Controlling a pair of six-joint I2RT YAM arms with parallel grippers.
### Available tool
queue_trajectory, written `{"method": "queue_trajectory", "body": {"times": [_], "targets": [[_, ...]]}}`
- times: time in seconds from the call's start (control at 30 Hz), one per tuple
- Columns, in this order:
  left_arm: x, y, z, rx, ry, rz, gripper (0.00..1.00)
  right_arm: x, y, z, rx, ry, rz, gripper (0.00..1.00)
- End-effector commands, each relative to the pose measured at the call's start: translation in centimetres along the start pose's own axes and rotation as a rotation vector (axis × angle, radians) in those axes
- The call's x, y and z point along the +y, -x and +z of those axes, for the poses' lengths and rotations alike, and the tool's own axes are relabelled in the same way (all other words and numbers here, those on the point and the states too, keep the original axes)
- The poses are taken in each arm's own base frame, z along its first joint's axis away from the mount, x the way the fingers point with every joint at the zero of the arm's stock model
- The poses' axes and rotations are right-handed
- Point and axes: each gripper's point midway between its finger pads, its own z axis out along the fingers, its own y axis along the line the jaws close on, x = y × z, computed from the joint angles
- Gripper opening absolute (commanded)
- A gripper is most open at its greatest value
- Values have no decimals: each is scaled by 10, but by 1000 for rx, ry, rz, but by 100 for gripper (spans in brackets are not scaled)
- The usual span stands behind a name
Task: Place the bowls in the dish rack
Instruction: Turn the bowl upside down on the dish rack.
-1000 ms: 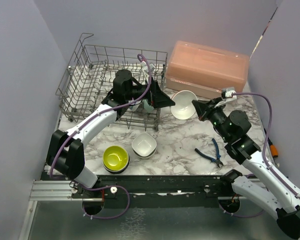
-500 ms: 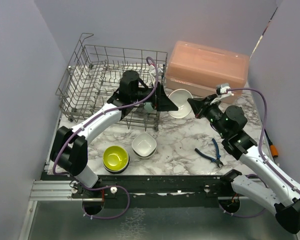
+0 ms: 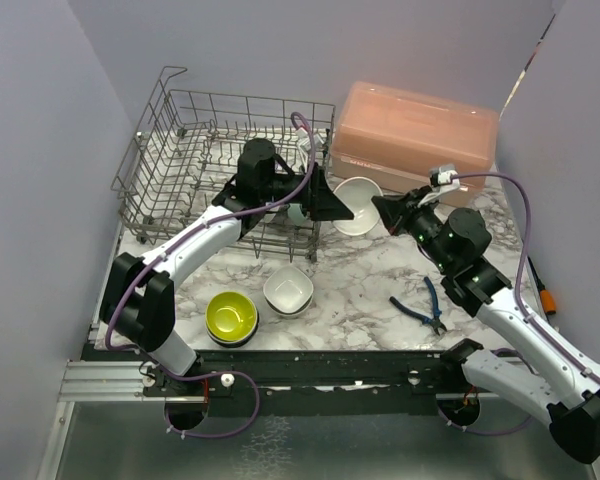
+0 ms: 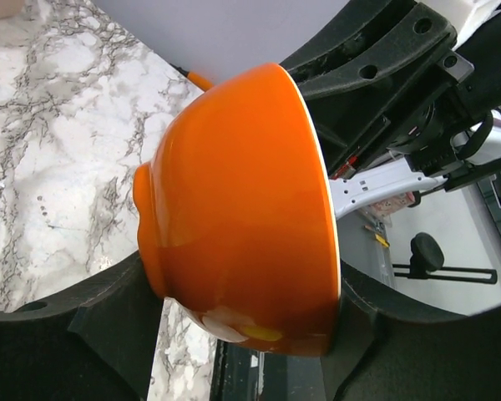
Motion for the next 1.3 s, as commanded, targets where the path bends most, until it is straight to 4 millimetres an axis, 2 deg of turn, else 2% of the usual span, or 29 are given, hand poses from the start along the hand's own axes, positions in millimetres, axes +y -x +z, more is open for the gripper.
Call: {"method": "queue_trajectory", "body": {"times": [0.0,0.1,0.27,0.37,0.47,0.63,0.7,0.93,1.1,1.27], "targets": [[3,26,-16,-83,62,72,0,24,27,3,-56,89,50,21],[11,36,-27,-121,103,84,0,27,19,7,-23,107,66,45],[29,52,-50,-192,191,87,0,32,3,15,41,138,97,72],[40,62,-64,-232,241,98,0,35,-7,19,81,154,118,82],[52,70,-81,-269,314,114,0,37,-21,24,132,164,143,87],[80,78,-111,-291,547,164,0,38,-47,35,233,165,196,90],[93,79,-126,-297,670,174,0,34,-64,41,299,143,216,90],[119,80,-169,-279,970,212,0,31,-109,61,488,123,256,88],[129,80,-196,-266,1138,236,0,38,-134,73,582,165,296,80],[137,81,-225,-256,1301,244,0,42,-150,80,633,196,329,69]]}}
